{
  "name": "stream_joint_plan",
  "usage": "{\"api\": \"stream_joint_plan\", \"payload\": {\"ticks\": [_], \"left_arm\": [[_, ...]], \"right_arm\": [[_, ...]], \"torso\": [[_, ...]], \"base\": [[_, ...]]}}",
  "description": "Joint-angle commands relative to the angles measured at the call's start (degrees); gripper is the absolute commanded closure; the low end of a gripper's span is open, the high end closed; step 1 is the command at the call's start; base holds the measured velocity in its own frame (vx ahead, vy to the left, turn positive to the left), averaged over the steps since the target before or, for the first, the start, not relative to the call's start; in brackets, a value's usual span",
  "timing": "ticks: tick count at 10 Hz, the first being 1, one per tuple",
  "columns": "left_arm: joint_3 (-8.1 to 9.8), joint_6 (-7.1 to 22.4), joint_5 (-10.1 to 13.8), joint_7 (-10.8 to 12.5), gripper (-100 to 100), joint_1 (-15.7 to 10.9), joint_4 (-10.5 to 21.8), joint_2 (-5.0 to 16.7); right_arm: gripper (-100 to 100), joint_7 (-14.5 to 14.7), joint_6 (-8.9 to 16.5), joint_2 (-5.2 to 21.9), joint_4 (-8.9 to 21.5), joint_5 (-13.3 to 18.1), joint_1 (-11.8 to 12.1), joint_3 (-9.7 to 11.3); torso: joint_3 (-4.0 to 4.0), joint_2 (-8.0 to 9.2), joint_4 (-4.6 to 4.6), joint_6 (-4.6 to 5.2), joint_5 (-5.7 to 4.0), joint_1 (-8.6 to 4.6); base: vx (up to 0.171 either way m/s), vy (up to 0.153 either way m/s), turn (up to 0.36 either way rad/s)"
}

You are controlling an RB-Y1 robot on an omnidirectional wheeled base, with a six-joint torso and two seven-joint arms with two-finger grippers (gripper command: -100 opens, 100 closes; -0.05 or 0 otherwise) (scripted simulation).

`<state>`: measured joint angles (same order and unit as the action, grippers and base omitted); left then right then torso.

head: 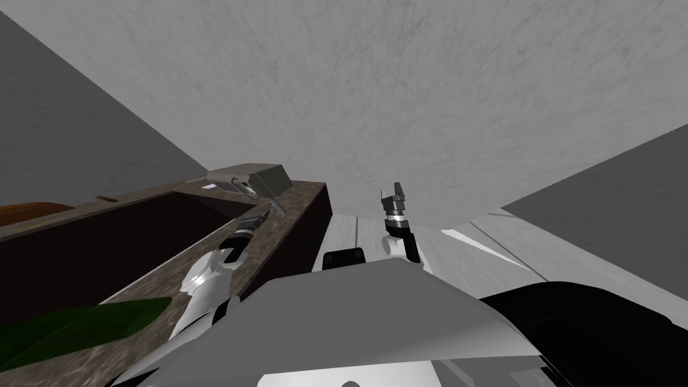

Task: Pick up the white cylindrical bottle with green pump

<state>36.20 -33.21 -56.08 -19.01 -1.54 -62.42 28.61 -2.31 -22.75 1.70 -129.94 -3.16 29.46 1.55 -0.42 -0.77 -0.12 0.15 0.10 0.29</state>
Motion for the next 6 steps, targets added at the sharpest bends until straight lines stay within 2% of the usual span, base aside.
{"api": "stream_joint_plan", "payload": {"ticks": [1, 4, 5, 6], "left_arm": [[-1.46, 1.79, -0.07, 0.77, -100, 1.33, -0.62, -0.77], [-4.09, 4.5, -0.1, 1.05, -100, 2.77, -0.95, -2.41], [-4.85, 5.23, -0.12, 1.1, -100, 2.74, -1.25, -2.76], [-4.54, 4.97, -0.22, 1.39, -100, 2.92, -1.6, -2.54]], "right_arm": [[0, 0.0, 0.0, 0.0, 0.0, 0.0, 0.0, 0.0], [0, 0.0, 0.0, 0.0, 0.0, 0.0, 0.01, 0.0], [0, 0.0, 0.0, 0.0, 0.0, 0.0, 0.01, 0.0], [0, 0.0, 0.0, 0.0, 0.0, 0.0, 0.02, 0.0]], "torso": [[0.0, 0.0, 0.0, 0.0, 0.0, 0.0], [-0.07, -0.12, -0.02, -0.01, -0.02, -0.09], [-0.11, -0.2, -0.04, 0.01, -0.03, -0.13], [-0.25, -0.45, -0.08, 0.03, -0.03, -0.05]], "base": [[0.027, 0.086, -0.12], [0.059, 0.062, -0.152], [0.156, 0.08, -0.181], [0.083, 0.046, -0.044]]}}
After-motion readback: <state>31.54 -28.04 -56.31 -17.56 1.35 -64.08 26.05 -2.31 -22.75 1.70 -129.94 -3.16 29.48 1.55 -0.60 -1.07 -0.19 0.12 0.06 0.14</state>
